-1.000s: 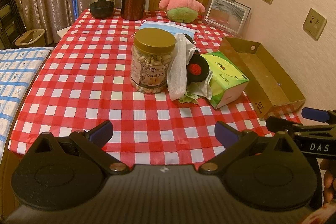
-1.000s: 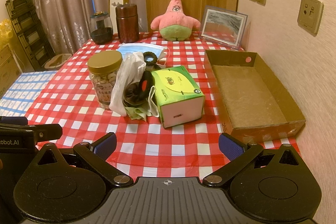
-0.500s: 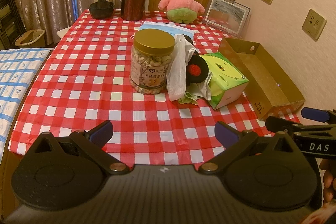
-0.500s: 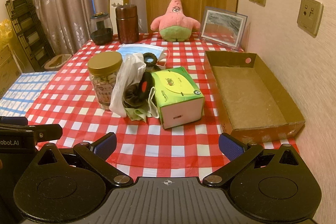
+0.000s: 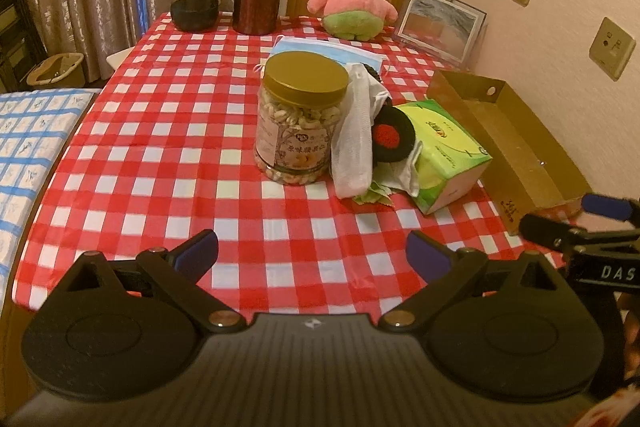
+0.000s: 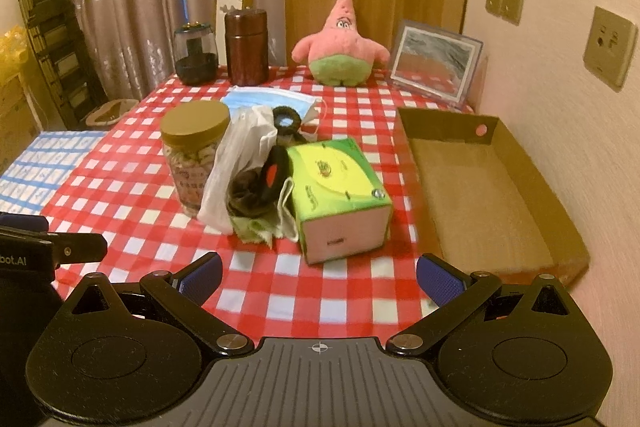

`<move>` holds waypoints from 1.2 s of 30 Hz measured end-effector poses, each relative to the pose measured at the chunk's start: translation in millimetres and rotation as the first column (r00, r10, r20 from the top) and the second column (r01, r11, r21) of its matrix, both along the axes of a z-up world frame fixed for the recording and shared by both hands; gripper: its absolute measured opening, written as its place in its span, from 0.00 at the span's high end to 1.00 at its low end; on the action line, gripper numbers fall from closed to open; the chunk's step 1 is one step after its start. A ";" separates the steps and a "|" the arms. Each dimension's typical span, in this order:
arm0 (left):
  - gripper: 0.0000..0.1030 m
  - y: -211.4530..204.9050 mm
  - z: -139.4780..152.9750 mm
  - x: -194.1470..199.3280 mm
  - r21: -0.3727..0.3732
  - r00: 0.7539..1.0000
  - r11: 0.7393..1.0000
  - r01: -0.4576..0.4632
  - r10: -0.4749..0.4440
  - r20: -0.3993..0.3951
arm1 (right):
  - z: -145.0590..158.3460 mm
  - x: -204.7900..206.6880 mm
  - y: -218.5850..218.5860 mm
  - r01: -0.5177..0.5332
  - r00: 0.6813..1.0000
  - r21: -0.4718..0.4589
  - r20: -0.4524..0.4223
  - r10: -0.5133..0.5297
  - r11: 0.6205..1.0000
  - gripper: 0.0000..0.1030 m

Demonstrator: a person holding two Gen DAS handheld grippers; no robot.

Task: Organize soft objects
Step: 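Grasp the white mesh bag with the left tool while the right tool grasps the black-red pad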

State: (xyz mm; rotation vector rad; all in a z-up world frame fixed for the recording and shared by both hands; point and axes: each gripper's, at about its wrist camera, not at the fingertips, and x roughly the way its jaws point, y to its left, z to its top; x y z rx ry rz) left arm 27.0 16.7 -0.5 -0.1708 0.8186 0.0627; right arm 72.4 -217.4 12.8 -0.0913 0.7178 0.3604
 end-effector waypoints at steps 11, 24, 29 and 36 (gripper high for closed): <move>0.09 -5.4 -23.4 54.2 0.040 0.995 0.994 0.099 -0.099 0.005 | -14.1 51.1 2.9 -0.039 0.998 -0.029 0.049 0.040 0.999 0.01; 0.26 -27.7 -63.0 114.2 0.137 0.972 0.963 0.230 -0.234 0.013 | -35.7 98.5 17.9 -0.107 0.993 -0.052 0.041 0.109 0.993 0.15; 0.48 -29.2 -72.5 125.1 0.159 0.971 0.959 0.235 -0.240 0.012 | -41.6 113.3 19.8 -0.107 0.994 -0.053 0.034 0.109 0.993 0.19; 0.68 -29.0 -80.5 136.9 0.147 0.970 0.960 0.236 -0.242 0.022 | -46.1 125.3 25.4 -0.131 0.991 -0.056 0.025 0.133 0.990 0.26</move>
